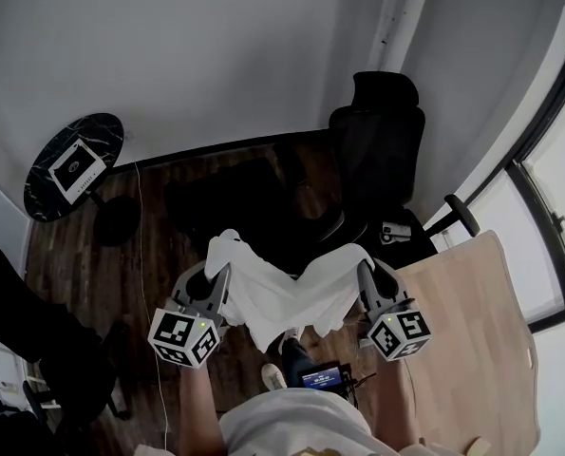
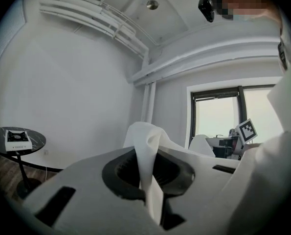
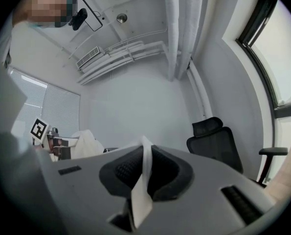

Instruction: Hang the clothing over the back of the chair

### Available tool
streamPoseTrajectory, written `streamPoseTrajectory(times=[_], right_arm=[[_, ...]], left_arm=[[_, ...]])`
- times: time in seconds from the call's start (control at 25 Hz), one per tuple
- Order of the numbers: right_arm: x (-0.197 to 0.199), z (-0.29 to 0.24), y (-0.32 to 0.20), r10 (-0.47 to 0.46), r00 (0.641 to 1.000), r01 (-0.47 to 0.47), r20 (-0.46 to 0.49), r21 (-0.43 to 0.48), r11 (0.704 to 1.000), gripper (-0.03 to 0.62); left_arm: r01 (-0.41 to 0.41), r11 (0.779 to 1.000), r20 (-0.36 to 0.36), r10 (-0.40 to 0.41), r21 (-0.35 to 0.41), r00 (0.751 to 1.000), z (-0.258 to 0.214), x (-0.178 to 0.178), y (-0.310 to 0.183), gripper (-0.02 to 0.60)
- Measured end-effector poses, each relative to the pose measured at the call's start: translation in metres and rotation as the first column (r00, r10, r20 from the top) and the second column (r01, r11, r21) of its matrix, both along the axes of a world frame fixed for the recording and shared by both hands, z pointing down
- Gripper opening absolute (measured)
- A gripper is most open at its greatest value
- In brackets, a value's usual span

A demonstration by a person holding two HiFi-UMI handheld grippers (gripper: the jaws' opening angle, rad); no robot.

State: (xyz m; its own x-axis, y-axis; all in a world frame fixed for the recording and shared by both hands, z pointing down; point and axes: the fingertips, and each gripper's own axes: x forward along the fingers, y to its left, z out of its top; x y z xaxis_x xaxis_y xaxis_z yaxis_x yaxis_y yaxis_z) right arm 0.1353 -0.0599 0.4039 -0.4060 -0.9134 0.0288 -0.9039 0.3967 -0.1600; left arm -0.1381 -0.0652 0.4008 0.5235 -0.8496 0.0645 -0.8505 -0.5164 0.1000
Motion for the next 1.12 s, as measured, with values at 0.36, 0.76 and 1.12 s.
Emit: streamPoseTrajectory(times=[0.36, 0.76, 1.12], right_arm=[[0.009, 0.000, -0.017, -0.007, 0.999, 0.006, 0.040, 0.003, 1.000, 0.037], [0.015, -0.057, -0.023, -0.066, 0.993, 0.053, 0.094, 0.138, 0.989, 0.037], [0.032, -0.103, -0.051, -0.035, 0.995, 0.016, 0.090, 0.203, 0.979, 0.037]], left_arm=[[-0.030, 1.000, -0.034, 0.030, 0.001, 0.999, -0.001, 0.009, -0.022, 0.038], [-0.027, 0.998, -0.066, 0.030, 0.051, 0.997, -0.034, -0.001, -0.037, 0.038], [-0.022, 0.997, -0.094, 0.028, 0.069, 0.995, -0.063, -0.006, -0.063, 0.040]])
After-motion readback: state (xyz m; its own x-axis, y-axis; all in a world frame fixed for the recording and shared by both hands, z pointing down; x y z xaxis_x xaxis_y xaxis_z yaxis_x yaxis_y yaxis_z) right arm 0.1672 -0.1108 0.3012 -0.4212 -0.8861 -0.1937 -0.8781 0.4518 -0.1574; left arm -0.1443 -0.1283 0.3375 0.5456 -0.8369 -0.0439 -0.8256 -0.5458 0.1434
